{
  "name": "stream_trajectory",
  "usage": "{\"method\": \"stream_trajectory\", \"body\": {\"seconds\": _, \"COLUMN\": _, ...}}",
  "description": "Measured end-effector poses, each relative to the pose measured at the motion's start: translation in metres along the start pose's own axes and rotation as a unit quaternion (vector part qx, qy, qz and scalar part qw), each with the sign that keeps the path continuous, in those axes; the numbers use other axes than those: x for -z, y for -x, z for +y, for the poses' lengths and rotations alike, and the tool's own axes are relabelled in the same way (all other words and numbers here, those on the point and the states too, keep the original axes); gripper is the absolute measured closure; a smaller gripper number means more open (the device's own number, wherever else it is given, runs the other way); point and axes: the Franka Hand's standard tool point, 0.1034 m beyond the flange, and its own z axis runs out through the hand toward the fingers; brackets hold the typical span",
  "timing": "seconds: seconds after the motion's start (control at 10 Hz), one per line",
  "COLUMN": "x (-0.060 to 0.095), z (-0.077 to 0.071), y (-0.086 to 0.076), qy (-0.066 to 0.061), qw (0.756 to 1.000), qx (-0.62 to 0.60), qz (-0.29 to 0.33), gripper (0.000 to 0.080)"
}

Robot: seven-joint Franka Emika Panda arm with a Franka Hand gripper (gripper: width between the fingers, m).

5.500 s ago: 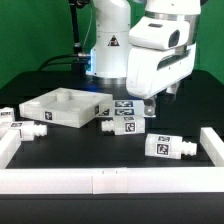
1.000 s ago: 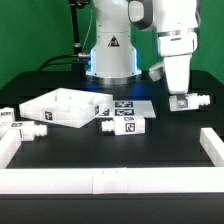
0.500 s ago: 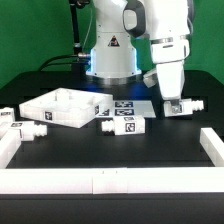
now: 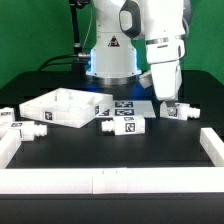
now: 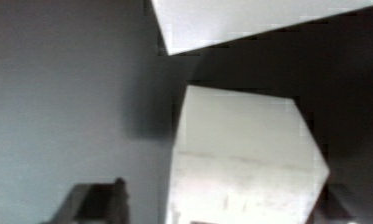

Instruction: Assemble one leg

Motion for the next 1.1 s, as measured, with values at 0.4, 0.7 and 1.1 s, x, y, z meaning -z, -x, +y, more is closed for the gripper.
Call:
{"method": "stream_trajectory", "body": {"seconds": 0.4, "x": 0.039, "z": 0.029, "y": 0.016, "qy": -0.011, "qw": 0.999, "qx": -0.005, "qz": -0.051, "gripper": 0.0153}}
{"method": "stream_trajectory", "body": {"seconds": 0.7, "x": 0.05, "z": 0.076, "y": 0.018, "qy": -0.001, "qw": 0.998, "qx": 0.015, "qz": -0.062, "gripper": 0.0151}}
{"method": "stream_trajectory", "body": {"seconds": 1.1, "x": 0.04, "z": 0.072, "y": 0.014, "qy": -0.007, "qw": 0.998, "qx": 0.014, "qz": -0.061, "gripper": 0.0151}}
